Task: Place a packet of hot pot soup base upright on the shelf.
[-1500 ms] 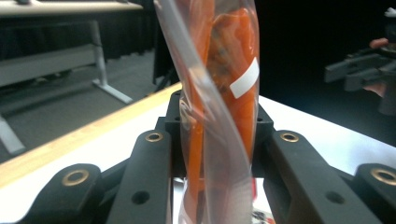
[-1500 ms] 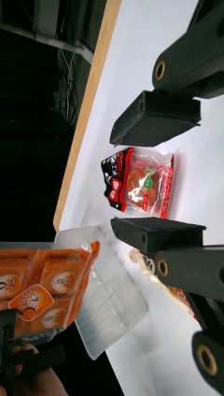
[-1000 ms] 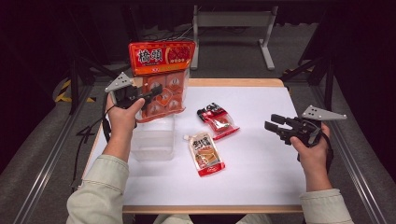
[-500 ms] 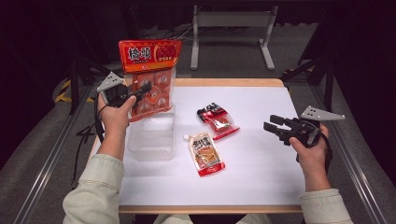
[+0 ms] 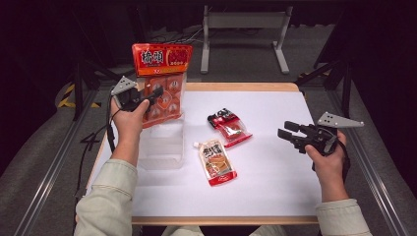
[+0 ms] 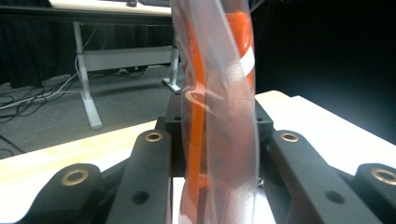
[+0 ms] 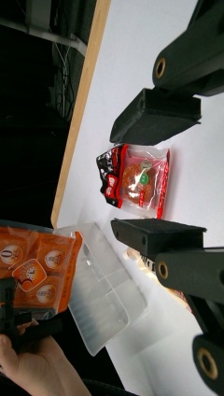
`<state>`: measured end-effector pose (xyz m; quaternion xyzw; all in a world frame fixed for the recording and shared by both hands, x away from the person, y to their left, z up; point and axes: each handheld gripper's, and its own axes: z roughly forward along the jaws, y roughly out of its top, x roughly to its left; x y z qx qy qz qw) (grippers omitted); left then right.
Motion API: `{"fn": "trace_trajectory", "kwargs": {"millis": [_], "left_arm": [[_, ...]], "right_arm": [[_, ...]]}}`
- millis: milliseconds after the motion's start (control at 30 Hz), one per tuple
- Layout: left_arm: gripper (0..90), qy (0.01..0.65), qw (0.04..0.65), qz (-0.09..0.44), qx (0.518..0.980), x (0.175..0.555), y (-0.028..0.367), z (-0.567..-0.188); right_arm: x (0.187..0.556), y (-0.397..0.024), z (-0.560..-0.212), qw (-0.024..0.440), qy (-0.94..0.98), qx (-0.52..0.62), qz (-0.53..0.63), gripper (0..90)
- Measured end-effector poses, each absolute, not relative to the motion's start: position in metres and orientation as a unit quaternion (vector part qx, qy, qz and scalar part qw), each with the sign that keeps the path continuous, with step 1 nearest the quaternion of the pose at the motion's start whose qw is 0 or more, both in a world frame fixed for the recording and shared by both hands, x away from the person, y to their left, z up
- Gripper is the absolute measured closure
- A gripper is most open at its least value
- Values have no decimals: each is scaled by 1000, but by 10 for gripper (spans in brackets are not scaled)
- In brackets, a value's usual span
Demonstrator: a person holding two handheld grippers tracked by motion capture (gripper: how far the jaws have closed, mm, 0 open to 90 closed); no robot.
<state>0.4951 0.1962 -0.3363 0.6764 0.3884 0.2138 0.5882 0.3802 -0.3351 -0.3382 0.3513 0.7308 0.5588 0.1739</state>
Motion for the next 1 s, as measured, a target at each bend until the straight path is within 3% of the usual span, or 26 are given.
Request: {"fn": "trace_trajectory", "kwargs": {"millis": [1000], "left_arm": [[702, 401, 565, 196, 693, 510, 186, -355]], "right_arm": [[380, -330, -340, 167, 734, 347, 559, 510]]}}
